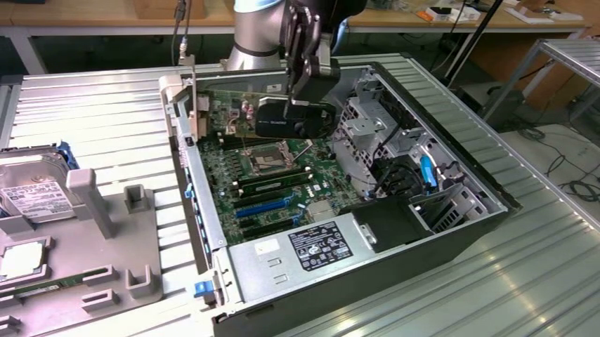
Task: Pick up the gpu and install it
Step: 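Insert the gpu into the slot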
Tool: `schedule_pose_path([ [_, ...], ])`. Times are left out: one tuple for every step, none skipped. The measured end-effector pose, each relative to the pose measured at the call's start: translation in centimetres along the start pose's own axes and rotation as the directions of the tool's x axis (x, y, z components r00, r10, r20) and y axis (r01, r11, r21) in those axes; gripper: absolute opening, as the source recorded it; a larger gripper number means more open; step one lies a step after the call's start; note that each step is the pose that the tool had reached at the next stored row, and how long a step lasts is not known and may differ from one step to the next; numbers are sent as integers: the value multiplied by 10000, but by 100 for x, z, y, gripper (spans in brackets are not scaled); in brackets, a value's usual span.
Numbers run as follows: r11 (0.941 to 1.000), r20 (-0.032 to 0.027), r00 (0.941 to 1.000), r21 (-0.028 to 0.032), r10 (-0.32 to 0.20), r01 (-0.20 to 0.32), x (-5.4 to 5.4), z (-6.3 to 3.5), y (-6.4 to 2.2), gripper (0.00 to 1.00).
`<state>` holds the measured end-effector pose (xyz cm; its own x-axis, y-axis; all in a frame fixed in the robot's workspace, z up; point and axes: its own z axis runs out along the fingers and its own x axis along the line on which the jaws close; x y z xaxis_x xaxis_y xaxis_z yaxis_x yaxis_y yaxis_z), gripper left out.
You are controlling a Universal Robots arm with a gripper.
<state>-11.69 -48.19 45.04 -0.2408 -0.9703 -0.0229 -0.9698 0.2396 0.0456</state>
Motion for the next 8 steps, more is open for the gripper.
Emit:
schedule_pose_path([
  [9999, -6, 9999, -3, -133, 133, 0, 0, 0, 27],
  [9996, -13, 9996, -6, -265, 265, 0, 0, 1, 27],
  [9991, -20, 9991, -10, -432, 432, 0, 0, 1, 27],
  [9983, -27, 9983, -14, -588, 588, 0, 0, 2, 27],
  [9976, -32, 9976, -17, -696, 696, 1, 0, 3, 27],
  [9970, -35, 9970, -19, -768, 768, 1, 0, 3, 27],
  [9962, -39, 9962, -21, -869, 868, 1, 0, 3, 27],
  [9954, -43, 9954, -24, -954, 954, 1, 0, 3, 27],
])
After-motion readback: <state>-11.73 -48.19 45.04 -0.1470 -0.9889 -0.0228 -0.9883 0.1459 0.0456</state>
